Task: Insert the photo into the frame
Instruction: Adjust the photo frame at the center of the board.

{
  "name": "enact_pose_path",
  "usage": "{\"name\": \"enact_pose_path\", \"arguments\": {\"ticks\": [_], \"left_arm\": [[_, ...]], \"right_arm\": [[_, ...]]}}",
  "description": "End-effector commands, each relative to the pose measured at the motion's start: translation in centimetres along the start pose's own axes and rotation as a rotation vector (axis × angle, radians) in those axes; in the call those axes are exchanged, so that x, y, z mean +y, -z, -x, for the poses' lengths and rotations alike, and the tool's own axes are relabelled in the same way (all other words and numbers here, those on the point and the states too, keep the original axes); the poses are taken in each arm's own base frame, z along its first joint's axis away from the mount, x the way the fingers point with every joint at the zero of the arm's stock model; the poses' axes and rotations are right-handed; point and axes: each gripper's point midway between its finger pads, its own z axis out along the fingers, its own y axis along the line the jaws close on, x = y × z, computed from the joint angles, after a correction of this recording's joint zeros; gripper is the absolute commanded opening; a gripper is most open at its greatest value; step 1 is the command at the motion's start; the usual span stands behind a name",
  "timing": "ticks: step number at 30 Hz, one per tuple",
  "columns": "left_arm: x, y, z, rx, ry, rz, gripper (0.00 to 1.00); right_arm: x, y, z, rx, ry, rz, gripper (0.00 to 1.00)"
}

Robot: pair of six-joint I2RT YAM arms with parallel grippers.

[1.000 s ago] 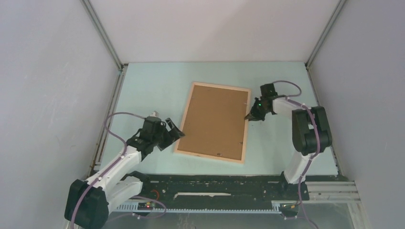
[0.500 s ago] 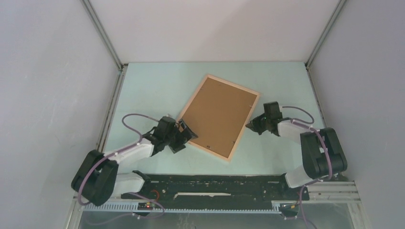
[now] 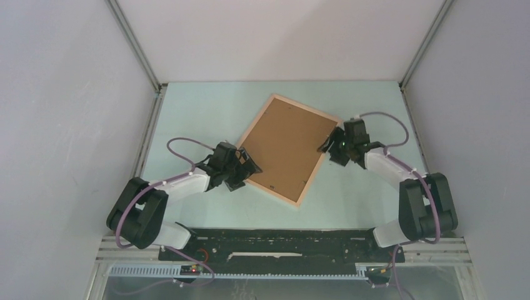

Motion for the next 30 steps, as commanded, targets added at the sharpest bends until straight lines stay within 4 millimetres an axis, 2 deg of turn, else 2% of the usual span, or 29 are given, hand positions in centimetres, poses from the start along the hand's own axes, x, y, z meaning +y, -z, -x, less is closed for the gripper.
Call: {"name": "enact_pose_path", "arguments": {"ticks": [1, 2, 4, 6, 11, 14, 18, 24, 28, 30], "left_arm": [[1.1, 0.0, 0.9, -0.072, -0.065, 0.022, 0.94], [1.4, 0.0, 0.9, -0.070, -0.077, 0.036, 0.94], [2.1, 0.2, 0.9, -0.057, -0.108, 0.062, 0.94], [2.4, 0.4, 0.9, -0.055, -0.137, 0.069, 0.94], [2.5, 0.8, 0.6, -0.051, -0.173, 0.051, 0.94], [3.1, 0.9, 0.3, -0.056, -0.185, 0.047, 0.95], [3.6, 0.9, -0.1, -0.045, -0.204, 0.049, 0.96], [2.7, 0.9, 0.1, -0.049, -0.213, 0.020, 0.98], [2.2, 0.8, 0.5, -0.055, -0.216, 0.014, 0.99], [1.9, 0.6, 0.7, -0.052, -0.214, 0.019, 0.99]], "right_arm": [[2.2, 0.7, 6.3, -0.100, 0.364, 0.018, 0.73], [2.0, 0.0, 7.4, -0.094, 0.374, -0.016, 0.79], [1.7, -1.3, 10.3, -0.091, 0.366, -0.086, 0.82], [2.4, -2.7, 12.9, -0.107, 0.404, -0.085, 0.88], [2.5, -5.6, 18.7, -0.113, 0.587, -0.144, 0.90], [3.2, -6.7, 21.0, -0.110, 0.603, -0.070, 0.90], [4.1, -8.7, 22.1, -0.050, 0.594, -0.009, 0.90], [4.7, -11.3, 20.4, 0.075, 0.566, 0.083, 0.84], [5.5, -11.5, 19.8, 0.098, 0.535, 0.136, 0.81], [5.4, -10.9, 20.0, 0.125, 0.483, 0.186, 0.76]]}}
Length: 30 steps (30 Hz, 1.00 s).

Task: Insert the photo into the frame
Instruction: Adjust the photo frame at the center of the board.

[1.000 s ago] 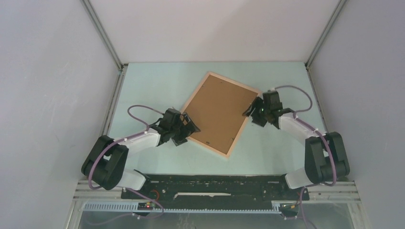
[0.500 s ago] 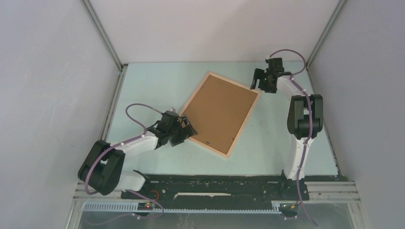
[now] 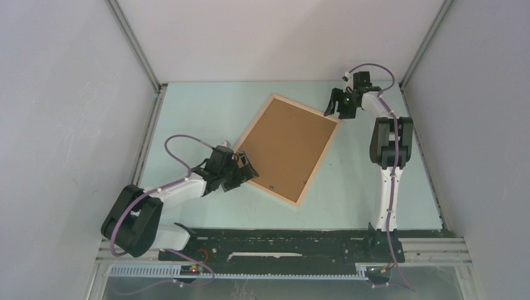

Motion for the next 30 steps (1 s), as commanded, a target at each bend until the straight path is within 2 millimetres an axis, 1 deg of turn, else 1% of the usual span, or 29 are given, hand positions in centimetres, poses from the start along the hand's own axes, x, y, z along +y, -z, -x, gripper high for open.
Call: {"name": "enact_pose_path", "arguments": {"ticks": [1, 2, 5, 10, 12, 15, 17, 19, 20, 21, 22, 25, 27, 30], "left_arm": [[-0.2, -0.4, 0.7, -0.004, -0.028, 0.012, 0.99], [-0.4, -0.5, 0.9, -0.001, -0.028, 0.009, 1.00], [-0.8, -1.1, 1.7, 0.016, -0.042, 0.032, 1.00], [-1.6, -1.7, 3.6, 0.027, -0.077, 0.065, 1.00], [-1.7, -1.8, 4.2, 0.028, -0.081, 0.080, 1.00], [-1.8, -1.9, 5.0, 0.017, -0.069, 0.084, 1.00], [-1.8, -2.1, 5.7, 0.006, -0.085, 0.089, 1.00], [-2.3, -2.5, 6.4, 0.029, -0.120, 0.087, 1.00], [-2.5, -2.7, 6.8, 0.038, -0.132, 0.101, 1.00], [-2.6, -3.2, 7.1, 0.047, -0.146, 0.111, 1.00], [-2.8, -3.4, 7.6, 0.042, -0.156, 0.120, 1.00], [-3.5, -3.8, 9.6, 0.017, -0.173, 0.141, 1.00], [-4.1, -4.1, 11.0, 0.005, -0.177, 0.145, 1.00], [-4.0, -4.6, 12.5, -0.005, -0.180, 0.153, 1.00]], "right_arm": [[1.8, 1.6, 0.5, 0.022, -0.071, 0.147, 0.73], [2.0, 1.8, 0.1, 0.037, -0.099, 0.166, 0.69], [2.7, 2.7, -1.8, 0.068, -0.162, 0.206, 0.67], [3.6, 4.5, -5.8, 0.070, -0.219, 0.219, 0.66], [3.9, 5.5, -7.1, 0.078, -0.223, 0.218, 0.66], [3.7, 6.7, -8.8, 0.100, -0.248, 0.169, 0.66], [3.7, 7.5, -11.3, 0.137, -0.299, 0.122, 0.65], [3.6, 8.4, -13.3, 0.124, -0.315, 0.072, 0.66], [4.4, 8.9, -14.6, 0.118, -0.298, 0.058, 0.67], [4.6, 9.3, -15.6, 0.105, -0.287, 0.039, 0.67], [4.6, 9.9, -16.5, 0.083, -0.281, 0.029, 0.68], [5.1, 11.2, -18.2, 0.034, -0.279, 0.059, 0.69], [5.3, 11.4, -19.1, 0.029, -0.280, 0.076, 0.70], [6.5, 10.9, -21.2, 0.097, -0.276, 0.119, 0.69]]}}
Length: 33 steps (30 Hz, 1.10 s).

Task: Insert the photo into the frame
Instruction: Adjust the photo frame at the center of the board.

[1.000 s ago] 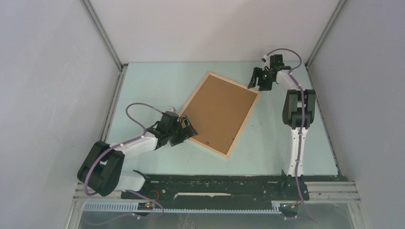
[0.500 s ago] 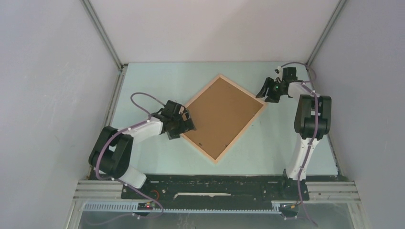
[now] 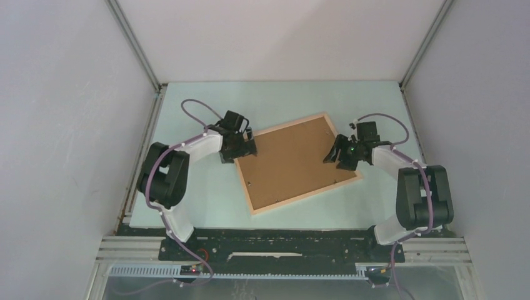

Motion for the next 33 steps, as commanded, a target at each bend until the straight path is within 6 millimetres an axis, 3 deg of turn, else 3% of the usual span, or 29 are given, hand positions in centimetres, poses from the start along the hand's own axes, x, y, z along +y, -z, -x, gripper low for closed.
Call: {"name": "enact_pose_path", "arguments": {"ticks": [1, 7, 13, 18, 20, 24, 27, 33], "left_arm": [[-3.4, 1.2, 5.5, -0.112, -0.039, -0.101, 1.00], [0.1, 3.3, 5.8, -0.146, -0.110, 0.036, 1.00], [2.3, 6.6, 3.1, -0.154, -0.111, 0.033, 1.00], [0.1, 7.6, -1.2, -0.090, -0.051, -0.117, 1.00], [-1.2, 7.7, -2.7, -0.079, -0.053, -0.130, 1.00], [-1.9, 6.7, -5.6, -0.034, 0.036, -0.051, 0.97], [-1.9, 5.8, -6.8, -0.038, 0.080, -0.034, 0.81], [-2.2, 4.6, -8.4, -0.011, 0.055, 0.021, 0.80]], "right_arm": [[2.1, -0.6, -2.6, 0.077, -0.025, 0.096, 0.69], [1.9, 0.7, -2.2, 0.031, 0.029, 0.083, 0.69], [1.6, 2.2, -0.7, -0.039, 0.024, 0.071, 0.71], [1.5, 2.3, -0.4, -0.080, 0.027, 0.053, 0.73], [1.7, 2.0, -0.4, -0.076, 0.022, 0.065, 0.74], [1.1, 2.0, -0.3, -0.084, 0.012, 0.036, 0.74], [0.3, 2.3, 0.0, -0.099, -0.001, 0.001, 0.74], [0.4, 2.5, 0.2, -0.114, 0.003, 0.002, 0.74]]}}
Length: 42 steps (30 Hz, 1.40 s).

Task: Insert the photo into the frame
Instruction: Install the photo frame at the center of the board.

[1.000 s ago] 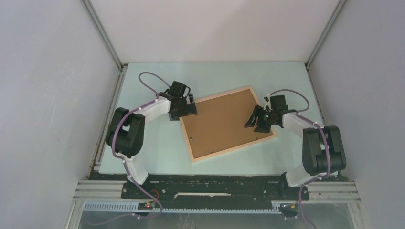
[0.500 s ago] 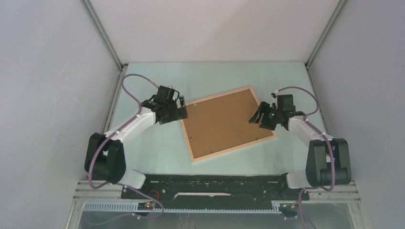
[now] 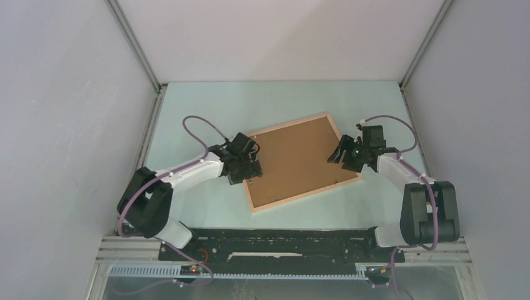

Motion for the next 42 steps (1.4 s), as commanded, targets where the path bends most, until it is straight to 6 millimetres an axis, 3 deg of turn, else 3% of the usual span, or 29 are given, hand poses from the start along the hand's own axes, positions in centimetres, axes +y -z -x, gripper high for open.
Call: {"name": "enact_pose_path", "arguments": {"ticks": [1, 6, 11, 15, 21, 26, 31, 34, 38, 42], "left_arm": [[0.0, -1.1, -0.7, -0.010, 0.040, 0.064, 0.80], [0.3, -1.6, -1.2, -0.008, 0.087, 0.063, 0.80], [1.0, -2.3, -1.1, -0.035, 0.146, 0.054, 0.88], [0.4, -3.1, -0.7, -0.026, 0.161, -0.009, 0.95], [-0.1, -4.0, 0.1, -0.017, 0.117, -0.017, 0.98], [0.1, -4.5, -0.2, -0.006, 0.107, -0.019, 0.99], [-0.1, -5.0, 0.0, 0.005, 0.104, -0.025, 0.99], [-0.4, -5.1, 0.4, 0.005, 0.105, -0.031, 0.99], [-0.8, -5.2, 1.2, 0.002, 0.095, -0.044, 0.99], [-1.2, -5.6, 2.1, 0.028, 0.080, -0.066, 0.99]], "right_arm": [[0.1, 0.8, 1.3, -0.064, 0.004, -0.013, 0.74], [-1.4, 1.3, 2.1, -0.100, -0.018, -0.084, 0.76], [-3.9, 2.8, 4.5, -0.139, -0.064, -0.205, 0.84], [-4.2, 1.0, 5.0, -0.110, -0.093, -0.183, 0.85], [-4.4, -1.3, 5.7, -0.054, -0.091, -0.192, 0.81], [-6.4, -1.1, 7.3, -0.098, -0.073, -0.306, 0.85], [-6.3, -0.5, 8.9, -0.128, -0.058, -0.327, 0.88], [-7.3, -0.8, 9.5, -0.135, -0.069, -0.358, 0.89], [-8.5, -2.2, 8.0, -0.057, -0.119, -0.359, 0.86], [-7.3, -3.6, 5.6, 0.006, -0.140, -0.278, 0.80]]}}
